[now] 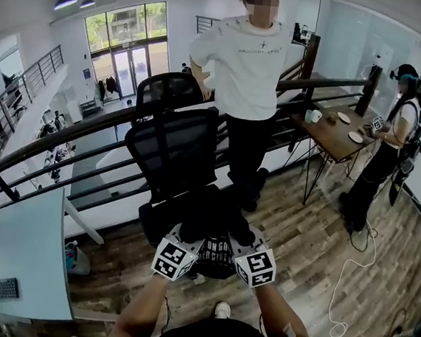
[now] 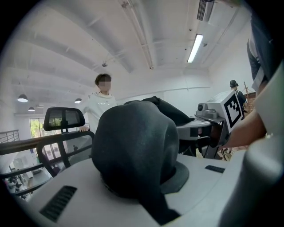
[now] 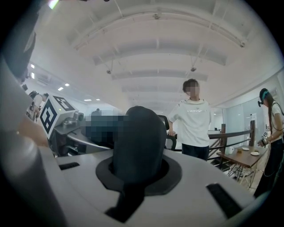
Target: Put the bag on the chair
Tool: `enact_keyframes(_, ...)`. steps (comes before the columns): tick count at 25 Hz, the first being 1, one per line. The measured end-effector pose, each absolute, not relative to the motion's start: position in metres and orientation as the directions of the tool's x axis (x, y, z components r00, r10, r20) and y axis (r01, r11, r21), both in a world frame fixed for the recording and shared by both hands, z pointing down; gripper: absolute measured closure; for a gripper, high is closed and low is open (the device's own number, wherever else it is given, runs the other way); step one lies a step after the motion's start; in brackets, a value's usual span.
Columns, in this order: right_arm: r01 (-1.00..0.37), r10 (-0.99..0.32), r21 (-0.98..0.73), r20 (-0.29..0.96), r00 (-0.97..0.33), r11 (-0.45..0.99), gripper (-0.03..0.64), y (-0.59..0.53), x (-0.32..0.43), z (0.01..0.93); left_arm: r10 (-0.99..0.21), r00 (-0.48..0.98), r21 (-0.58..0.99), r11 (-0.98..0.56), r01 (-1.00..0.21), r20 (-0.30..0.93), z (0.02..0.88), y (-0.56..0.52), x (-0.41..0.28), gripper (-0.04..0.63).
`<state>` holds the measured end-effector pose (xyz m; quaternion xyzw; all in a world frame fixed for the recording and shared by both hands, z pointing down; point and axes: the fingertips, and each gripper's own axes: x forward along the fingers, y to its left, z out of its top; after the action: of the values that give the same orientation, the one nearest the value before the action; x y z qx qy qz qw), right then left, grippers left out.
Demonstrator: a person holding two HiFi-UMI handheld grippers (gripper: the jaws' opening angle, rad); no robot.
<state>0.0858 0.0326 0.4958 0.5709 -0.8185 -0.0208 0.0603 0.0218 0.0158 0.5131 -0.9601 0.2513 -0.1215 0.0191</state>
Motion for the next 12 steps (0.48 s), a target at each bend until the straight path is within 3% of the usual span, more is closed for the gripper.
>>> enact_keyframes(12,-0.898,-0.904,0.112,0.101,-0.415,0.425,0.565,-0.027,0.114,0.507,-0.536,0.810,-0.066,-0.841,-0.537,0.236,0.522,-0.039,0.051,0.535)
